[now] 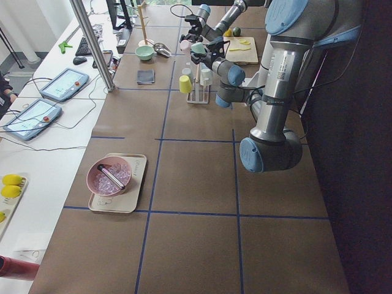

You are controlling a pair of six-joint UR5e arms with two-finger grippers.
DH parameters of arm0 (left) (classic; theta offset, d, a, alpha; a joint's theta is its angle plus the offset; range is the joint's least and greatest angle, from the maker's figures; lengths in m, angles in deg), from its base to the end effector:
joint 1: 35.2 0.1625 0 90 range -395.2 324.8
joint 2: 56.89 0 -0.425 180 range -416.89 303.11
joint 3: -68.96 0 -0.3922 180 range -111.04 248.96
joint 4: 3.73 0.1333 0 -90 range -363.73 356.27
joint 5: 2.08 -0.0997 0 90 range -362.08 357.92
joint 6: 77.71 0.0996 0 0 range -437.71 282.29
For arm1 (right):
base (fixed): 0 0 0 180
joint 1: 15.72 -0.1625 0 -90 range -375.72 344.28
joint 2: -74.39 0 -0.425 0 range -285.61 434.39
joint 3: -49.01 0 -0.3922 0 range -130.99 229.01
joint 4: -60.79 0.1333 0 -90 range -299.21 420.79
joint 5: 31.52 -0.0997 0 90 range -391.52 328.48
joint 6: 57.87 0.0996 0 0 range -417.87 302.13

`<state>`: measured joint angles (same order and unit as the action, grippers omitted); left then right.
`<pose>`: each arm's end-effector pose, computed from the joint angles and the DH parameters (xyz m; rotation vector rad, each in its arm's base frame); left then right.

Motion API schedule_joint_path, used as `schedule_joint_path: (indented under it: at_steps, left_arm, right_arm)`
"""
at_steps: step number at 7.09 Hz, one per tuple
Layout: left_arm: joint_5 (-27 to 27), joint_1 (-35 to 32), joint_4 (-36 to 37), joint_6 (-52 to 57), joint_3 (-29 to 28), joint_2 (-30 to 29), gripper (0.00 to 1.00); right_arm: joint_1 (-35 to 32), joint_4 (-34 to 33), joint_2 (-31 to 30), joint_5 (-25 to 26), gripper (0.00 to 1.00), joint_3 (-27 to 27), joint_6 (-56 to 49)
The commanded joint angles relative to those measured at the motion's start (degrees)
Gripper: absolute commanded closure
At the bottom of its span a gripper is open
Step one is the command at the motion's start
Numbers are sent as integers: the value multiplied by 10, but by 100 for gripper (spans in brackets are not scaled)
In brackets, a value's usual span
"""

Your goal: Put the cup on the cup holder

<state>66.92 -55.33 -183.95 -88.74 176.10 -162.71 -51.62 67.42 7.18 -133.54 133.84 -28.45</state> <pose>0.3814 -0.3198 0.2237 1.7381 1.2046 0.2194 -0.4089 -0.4350 0.3047 1.4100 -1.4425 -0.4849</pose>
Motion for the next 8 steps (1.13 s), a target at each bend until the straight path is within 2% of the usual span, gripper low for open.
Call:
schedule_joint_path:
  at_steps: [1,3,5,8]
  left_arm:
    - [-33,36,-65,63,-44,-11,93]
    - [-33,39,-93,108,-91,-38,92]
    - [-33,50,-107,115,-139,-58,92]
    - [-33,62,-109,116,-159,-61,90]
  right_arm:
    - [31,17,22,64,98,-15,-1]
    - [34,20,17,65,98,-22,-6]
    - [36,19,37,85,98,-45,-41]
    - [44,19,40,88,97,-48,-42]
